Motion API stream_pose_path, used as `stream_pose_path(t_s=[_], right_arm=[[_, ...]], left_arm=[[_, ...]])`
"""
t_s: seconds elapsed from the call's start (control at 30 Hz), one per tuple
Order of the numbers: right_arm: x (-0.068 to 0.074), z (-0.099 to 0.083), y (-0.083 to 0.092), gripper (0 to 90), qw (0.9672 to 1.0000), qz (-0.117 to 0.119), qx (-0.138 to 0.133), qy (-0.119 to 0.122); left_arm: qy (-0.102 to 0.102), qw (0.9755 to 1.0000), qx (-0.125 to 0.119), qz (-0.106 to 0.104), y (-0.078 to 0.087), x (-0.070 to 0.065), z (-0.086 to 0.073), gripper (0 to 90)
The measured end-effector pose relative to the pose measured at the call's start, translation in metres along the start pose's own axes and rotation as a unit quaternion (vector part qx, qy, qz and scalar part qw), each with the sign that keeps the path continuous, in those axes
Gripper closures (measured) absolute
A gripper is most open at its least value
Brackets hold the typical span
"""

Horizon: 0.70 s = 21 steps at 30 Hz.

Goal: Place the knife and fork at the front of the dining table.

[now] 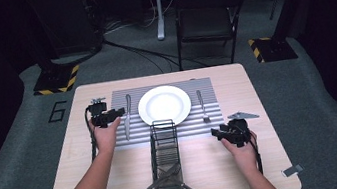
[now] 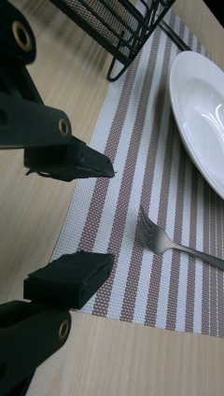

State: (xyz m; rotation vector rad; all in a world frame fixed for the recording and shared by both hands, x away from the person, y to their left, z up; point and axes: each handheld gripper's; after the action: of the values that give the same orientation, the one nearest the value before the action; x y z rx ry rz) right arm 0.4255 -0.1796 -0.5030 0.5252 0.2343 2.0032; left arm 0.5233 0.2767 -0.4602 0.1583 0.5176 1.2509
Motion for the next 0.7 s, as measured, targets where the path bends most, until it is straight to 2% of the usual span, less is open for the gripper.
stream_pose_path(t_s=[0.23,0.37,0.6,0.7], right_arm=[[0.000,0.002,0.002,50.5,0.9999,-0.005,-0.007,0.006],[0.001,0.004,0.003,50.5,0.9998,-0.008,-0.007,0.019],[0.001,0.005,0.003,50.5,0.9998,-0.010,-0.008,0.014],[0.001,0.005,0.003,50.5,0.9997,-0.010,-0.008,0.020]], left_arm=[[-0.023,0.9995,-0.004,-0.020,0.028,-0.002,0.002,48.4],[-0.034,0.9991,-0.001,-0.027,0.041,-0.002,-0.004,47.8],[-0.060,0.9974,0.011,-0.037,0.059,-0.002,-0.014,46.9],[-0.063,0.9972,0.011,-0.040,0.065,-0.001,-0.019,45.8]])
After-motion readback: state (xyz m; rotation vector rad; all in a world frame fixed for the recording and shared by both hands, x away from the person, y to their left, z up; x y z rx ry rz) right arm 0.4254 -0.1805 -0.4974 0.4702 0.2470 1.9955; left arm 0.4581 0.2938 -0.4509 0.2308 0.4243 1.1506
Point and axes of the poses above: each handheld gripper's, and its own axes: y roughly backward along the jaws, z roughly out of its top, x roughly to its left, and after that the axes turned 14 degrees about -x, right-handed
